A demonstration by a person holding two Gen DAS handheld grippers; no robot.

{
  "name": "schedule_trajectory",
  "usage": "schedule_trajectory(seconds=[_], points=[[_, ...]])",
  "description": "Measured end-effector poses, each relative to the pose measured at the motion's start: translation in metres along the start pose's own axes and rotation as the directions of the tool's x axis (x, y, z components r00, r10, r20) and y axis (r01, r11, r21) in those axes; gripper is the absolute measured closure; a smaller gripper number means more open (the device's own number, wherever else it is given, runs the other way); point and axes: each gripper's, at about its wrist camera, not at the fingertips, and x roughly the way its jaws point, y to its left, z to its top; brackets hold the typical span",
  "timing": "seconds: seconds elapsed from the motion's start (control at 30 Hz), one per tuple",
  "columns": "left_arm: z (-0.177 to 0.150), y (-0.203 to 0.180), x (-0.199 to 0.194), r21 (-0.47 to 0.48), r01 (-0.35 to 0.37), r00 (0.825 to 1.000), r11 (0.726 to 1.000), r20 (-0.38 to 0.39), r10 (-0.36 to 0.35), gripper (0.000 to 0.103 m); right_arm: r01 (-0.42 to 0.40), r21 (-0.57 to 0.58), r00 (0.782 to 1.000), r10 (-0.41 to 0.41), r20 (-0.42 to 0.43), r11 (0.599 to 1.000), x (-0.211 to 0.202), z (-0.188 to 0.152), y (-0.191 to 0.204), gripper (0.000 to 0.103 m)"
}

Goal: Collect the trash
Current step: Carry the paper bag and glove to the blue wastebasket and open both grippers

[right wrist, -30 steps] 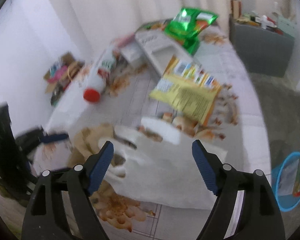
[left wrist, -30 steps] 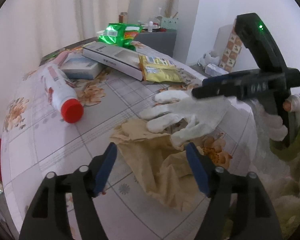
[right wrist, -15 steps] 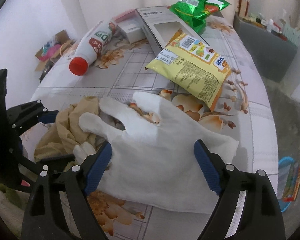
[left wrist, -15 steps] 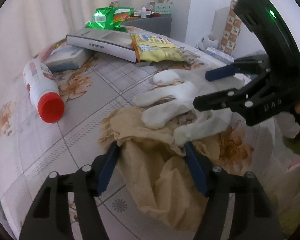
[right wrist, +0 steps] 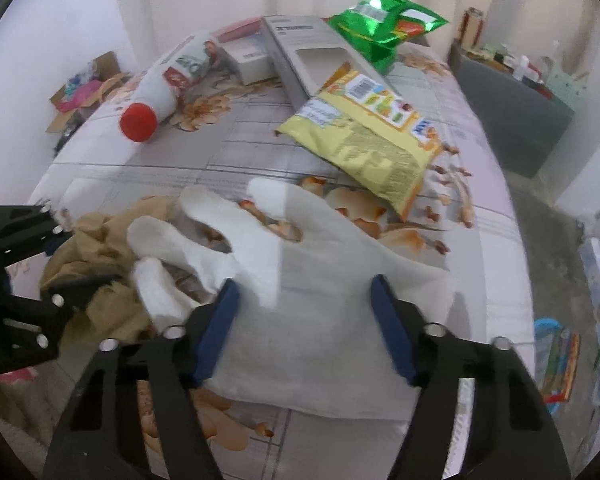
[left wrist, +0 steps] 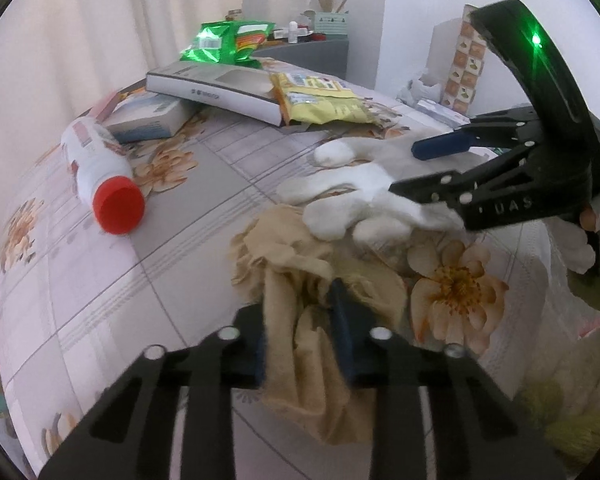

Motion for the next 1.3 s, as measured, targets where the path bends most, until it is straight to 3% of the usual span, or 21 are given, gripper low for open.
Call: schedule_trajectory(seconds=[0.1, 0.17, 0.23, 0.5, 0.7, 0.77, 0.9, 1.03, 1.2, 1.3], points=[[-0.003, 0.002, -0.003, -0.019, -0.002, 1.0, 1.0, -0.004, 0.002, 0.087, 0.001, 0.029, 1.0, -0.001, -0.002, 1.0, -0.003, -0.001, -0.004, 0.068], [-0.005, 0.003, -0.006, -0.034, -0.005, 1.0, 0.999, -0.004, 0.004, 0.089, -0.006, 0.049, 1.0, 0.006, -0.005, 0.999, -0.006, -0.002, -0.006, 0.091], [-0.006, 0.004, -0.01, -0.046, -0.006, 1.0, 0.999, -0.002, 0.005, 0.09, -0.03, 0.082, 1.0, 0.03, -0.007, 0.996, -0.007, -0.004, -0.01, 0.099], [0.0, 0.007, -0.043, -0.072, -0.018, 0.998, 0.997, 0.054, 0.022, 0.09, -0.129, 0.191, 0.991, 0.118, 0.068, 0.973, -0.037, -0.017, -0.02, 0.101], [0.029, -0.011, -0.066, -0.019, 0.018, 0.99, 1.0, 0.141, -0.015, 0.09, -0.207, 0.286, 0.97, 0.157, 0.188, 0.936, -0.076, -0.027, -0.044, 0.101], [0.047, -0.022, -0.065, 0.002, 0.069, 0.985, 0.998, 0.158, -0.069, 0.09, -0.22, 0.326, 0.963, 0.151, 0.224, 0.92, -0.086, -0.032, -0.056, 0.101], [0.087, -0.051, -0.052, 0.053, 0.177, 0.971, 0.983, 0.155, -0.183, 0.09, -0.225, 0.423, 0.947, 0.094, 0.308, 0.877, -0.113, -0.048, -0.092, 0.101], [0.135, -0.098, -0.031, 0.136, 0.275, 0.948, 0.952, 0.126, -0.292, 0.09, -0.176, 0.543, 0.933, -0.036, 0.358, 0.821, -0.143, -0.08, -0.139, 0.101], [0.187, -0.168, 0.006, 0.217, 0.38, 0.915, 0.899, 0.058, -0.4, 0.09, -0.087, 0.696, 0.92, -0.211, 0.331, 0.712, -0.166, -0.123, -0.2, 0.101], [0.22, -0.217, 0.042, 0.246, 0.454, 0.886, 0.856, -0.026, -0.463, 0.09, -0.043, 0.77, 0.915, -0.285, 0.286, 0.636, -0.167, -0.148, -0.233, 0.101]])
